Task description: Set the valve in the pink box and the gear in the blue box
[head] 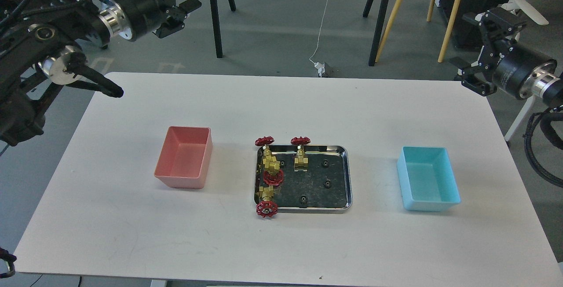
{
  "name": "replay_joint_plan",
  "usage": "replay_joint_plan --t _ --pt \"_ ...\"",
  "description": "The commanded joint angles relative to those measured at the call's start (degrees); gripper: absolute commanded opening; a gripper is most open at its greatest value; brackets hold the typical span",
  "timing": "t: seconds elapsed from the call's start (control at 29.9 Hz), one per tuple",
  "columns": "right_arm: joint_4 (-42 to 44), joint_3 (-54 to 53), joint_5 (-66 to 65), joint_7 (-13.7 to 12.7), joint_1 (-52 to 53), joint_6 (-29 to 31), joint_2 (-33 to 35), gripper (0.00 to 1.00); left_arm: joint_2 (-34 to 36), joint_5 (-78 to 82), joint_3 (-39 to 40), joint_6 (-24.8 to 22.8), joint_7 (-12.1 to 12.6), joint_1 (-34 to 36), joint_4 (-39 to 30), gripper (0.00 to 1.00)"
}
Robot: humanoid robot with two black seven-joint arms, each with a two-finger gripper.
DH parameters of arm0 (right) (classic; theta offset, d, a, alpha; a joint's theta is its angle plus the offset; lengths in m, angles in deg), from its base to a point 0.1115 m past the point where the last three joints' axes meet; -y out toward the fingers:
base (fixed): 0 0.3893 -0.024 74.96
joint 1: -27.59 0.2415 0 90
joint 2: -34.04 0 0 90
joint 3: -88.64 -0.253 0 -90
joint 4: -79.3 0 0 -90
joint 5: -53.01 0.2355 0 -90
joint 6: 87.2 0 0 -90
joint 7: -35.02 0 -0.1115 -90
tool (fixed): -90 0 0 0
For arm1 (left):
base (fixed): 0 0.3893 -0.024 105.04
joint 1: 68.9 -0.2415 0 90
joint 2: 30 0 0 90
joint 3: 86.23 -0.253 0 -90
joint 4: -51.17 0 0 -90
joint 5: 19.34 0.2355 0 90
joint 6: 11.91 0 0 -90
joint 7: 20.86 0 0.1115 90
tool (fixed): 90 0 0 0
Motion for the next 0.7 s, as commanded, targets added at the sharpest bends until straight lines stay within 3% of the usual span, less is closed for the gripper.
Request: replay_joint_plan --t 0.0,0.07,0.2,0.37,0.53,0.67 --pt "0.13 -0.82 -0.15 -0.35 0.4 1.84 -0.09 0.99 0.27 0.07 1.09 -2.15 -2.0 0.07 0.04 1.0" --pt "0.05 -0.91 -0.23 -0.79 0.49 2.28 -0.09 0.99 0.36 0.08 1.19 -2.5 -4.97 -0.02 -0.05 1.0" --pt "0.05 -1.78 -0.23 -0.88 0.49 2.2 0.09 0.99 0.45 -1.5 3.46 -7.4 -6.83 0.68 0.74 1.0" --pt "0.13 -3.02 -0.23 0.44 0.31 1.49 0.53 0.99 -2.62 -3.97 8.22 -9.23 -6.31 0.24 6.71 1.0" --pt "0.05 -3.81 -0.41 0.35 0.4 2.11 2.46 0.99 -5.62 -3.27 7.95 -9.23 -6.66 -0.11 6.72 1.0" --pt "0.05 -3.98 -0.41 -0.09 1.36 2.2 2.64 0.99 -5.35 -2.48 6.29 -9.23 -5.17 0.33 6.63 1.0"
